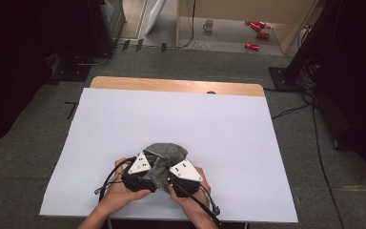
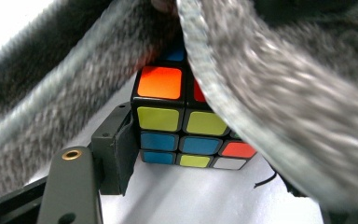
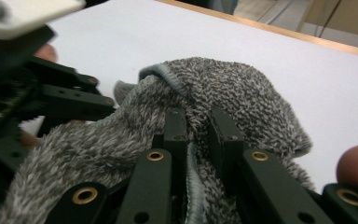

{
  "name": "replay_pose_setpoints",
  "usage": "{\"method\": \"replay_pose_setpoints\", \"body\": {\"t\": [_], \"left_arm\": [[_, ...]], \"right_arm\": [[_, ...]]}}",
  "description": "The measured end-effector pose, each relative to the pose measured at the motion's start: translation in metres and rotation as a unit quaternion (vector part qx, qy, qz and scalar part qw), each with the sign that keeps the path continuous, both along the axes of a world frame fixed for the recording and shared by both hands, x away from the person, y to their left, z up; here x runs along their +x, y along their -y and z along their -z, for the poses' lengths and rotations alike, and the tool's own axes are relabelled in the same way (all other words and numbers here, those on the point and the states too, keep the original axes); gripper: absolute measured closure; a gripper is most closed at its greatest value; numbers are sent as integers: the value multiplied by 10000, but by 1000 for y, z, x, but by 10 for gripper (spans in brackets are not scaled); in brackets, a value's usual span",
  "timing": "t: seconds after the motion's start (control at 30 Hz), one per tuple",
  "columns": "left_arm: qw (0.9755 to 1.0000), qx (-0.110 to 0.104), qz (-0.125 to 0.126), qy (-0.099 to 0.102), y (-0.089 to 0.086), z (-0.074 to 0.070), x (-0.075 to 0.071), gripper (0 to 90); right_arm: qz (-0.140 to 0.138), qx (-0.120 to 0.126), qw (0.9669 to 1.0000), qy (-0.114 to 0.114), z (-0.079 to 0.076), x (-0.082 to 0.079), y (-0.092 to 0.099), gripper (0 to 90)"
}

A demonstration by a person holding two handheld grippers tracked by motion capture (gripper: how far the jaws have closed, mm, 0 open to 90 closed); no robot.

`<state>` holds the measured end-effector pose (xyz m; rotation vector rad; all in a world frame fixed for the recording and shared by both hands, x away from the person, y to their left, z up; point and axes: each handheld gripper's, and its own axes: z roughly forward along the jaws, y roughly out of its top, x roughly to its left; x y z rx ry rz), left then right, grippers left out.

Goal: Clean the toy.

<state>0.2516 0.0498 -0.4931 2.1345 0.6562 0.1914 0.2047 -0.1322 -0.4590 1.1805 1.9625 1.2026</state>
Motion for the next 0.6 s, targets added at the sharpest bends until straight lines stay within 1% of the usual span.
{"method": "replay_pose_setpoints", "body": {"t": [0.07,0.1,0.13,0.17,0.23,0.27,0.3,0.33,0.37,0.4,0.43,0.47,0.5,0.53,0.57,0.6], "left_arm": [[10000,-7,1,-10,0,0,0,327],[10000,-15,-2,-19,0,0,0,328],[10000,-28,-5,-31,0,0,0,328],[10000,-63,-2,-44,-2,-1,1,331],[9999,-92,-1,-54,-3,-1,1,337],[9999,-92,-1,-54,-3,-1,1,338],[10000,-82,11,-51,-4,-1,1,339],[10000,-82,11,-51,-4,-1,1,340],[10000,-67,32,-40,-5,-1,1,340],[10000,-67,32,-40,-5,-1,1,340],[10000,-74,27,-39,-6,-1,2,341],[10000,-74,27,-39,-6,-1,2,341],[10000,-77,26,-37,-7,-1,2,341],[10000,-77,26,-37,-7,-1,2,341],[10000,-77,1,-39,-9,-1,3,341],[10000,-77,1,-39,-9,-1,3,341]], "right_arm": [[53,7,10000,-14,0,1,2,804],[182,58,9998,-71,0,4,9,805],[182,58,9998,-71,0,4,9,805],[307,128,9994,-101,-1,7,18,805],[443,188,9988,-107,-2,9,29,805],[443,188,9988,-107,-2,9,29,805],[609,177,9980,-20,-4,12,41,805],[609,177,9980,-20,-4,12,41,805],[802,205,9966,14,-6,14,56,805],[802,205,9966,14,-6,14,56,805],[1012,219,9946,57,-7,16,70,805],[1012,219,9946,57,-7,16,70,805],[1168,221,9929,65,-7,19,83,804],[1168,221,9929,65,-7,19,83,804],[1316,126,9912,89,-5,21,93,803],[1316,126,9912,89,-5,21,93,803]]}}
